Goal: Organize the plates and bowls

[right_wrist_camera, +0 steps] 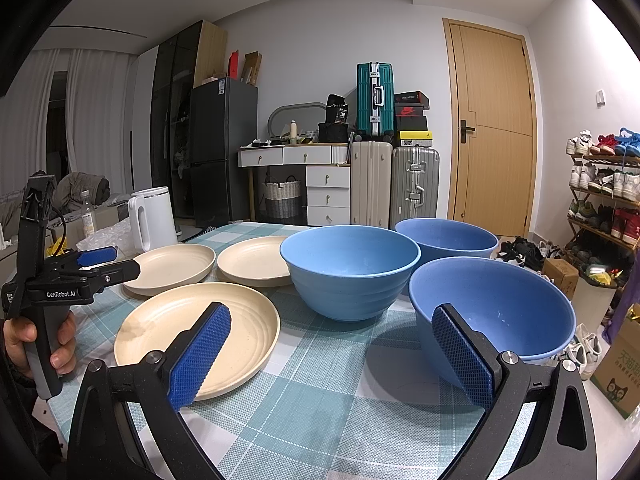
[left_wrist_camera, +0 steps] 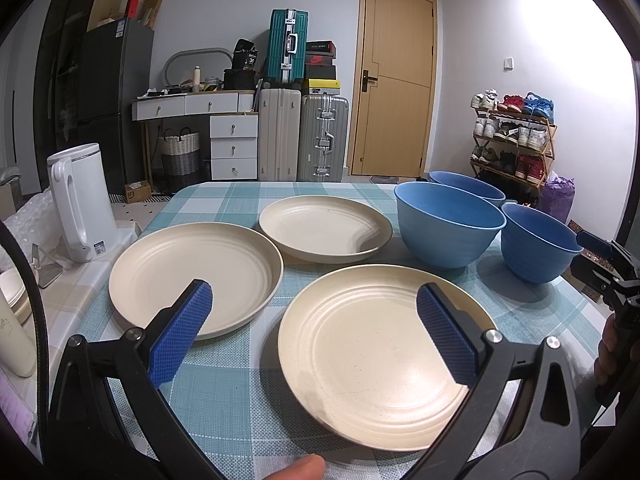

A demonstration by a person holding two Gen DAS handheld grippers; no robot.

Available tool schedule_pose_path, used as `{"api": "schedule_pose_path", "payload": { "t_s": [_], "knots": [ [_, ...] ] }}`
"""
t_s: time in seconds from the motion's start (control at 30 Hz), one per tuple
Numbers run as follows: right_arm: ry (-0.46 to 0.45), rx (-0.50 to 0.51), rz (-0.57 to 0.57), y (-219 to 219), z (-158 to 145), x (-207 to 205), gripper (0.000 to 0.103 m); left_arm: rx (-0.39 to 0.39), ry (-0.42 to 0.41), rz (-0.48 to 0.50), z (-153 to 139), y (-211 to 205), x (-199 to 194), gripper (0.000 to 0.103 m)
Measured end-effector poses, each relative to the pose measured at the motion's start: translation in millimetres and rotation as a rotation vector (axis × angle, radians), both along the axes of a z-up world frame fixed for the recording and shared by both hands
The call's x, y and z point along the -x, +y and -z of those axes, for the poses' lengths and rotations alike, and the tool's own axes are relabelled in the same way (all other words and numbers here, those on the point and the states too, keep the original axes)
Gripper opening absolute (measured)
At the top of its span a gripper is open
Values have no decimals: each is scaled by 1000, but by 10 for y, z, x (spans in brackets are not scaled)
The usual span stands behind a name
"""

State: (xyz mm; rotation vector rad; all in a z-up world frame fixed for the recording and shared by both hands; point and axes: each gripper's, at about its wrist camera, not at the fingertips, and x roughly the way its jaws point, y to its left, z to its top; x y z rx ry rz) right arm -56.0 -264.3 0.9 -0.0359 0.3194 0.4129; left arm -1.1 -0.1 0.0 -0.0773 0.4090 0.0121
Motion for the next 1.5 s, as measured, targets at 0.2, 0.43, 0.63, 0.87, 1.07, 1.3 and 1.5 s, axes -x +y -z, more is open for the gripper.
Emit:
{"api": "schedule_pose_path", "payload": {
  "t_s": [0.2,0.43,0.63,0.87,1.07,1.3,1.5],
  "knots": [
    [0,0,0,0,1,0,103,1,0,-2,0,1,-2,102],
    [5,1,0,3,8,-6,103,0,-2,-3,5,3,4,102],
    [15,4,0,4,32,-27,103,1,-1,-3,20,32,25,102],
    [54,13,28,5,59,-123,103,22,18,-9,19,109,6,102],
    [77,23,28,33,39,-154,103,17,16,-27,-111,159,11,102],
    [102,26,37,165,-141,-187,103,2,37,-71,-289,231,23,102],
    [99,29,6,394,-360,-218,103,1,63,-133,-389,398,41,102]
  ]
}}
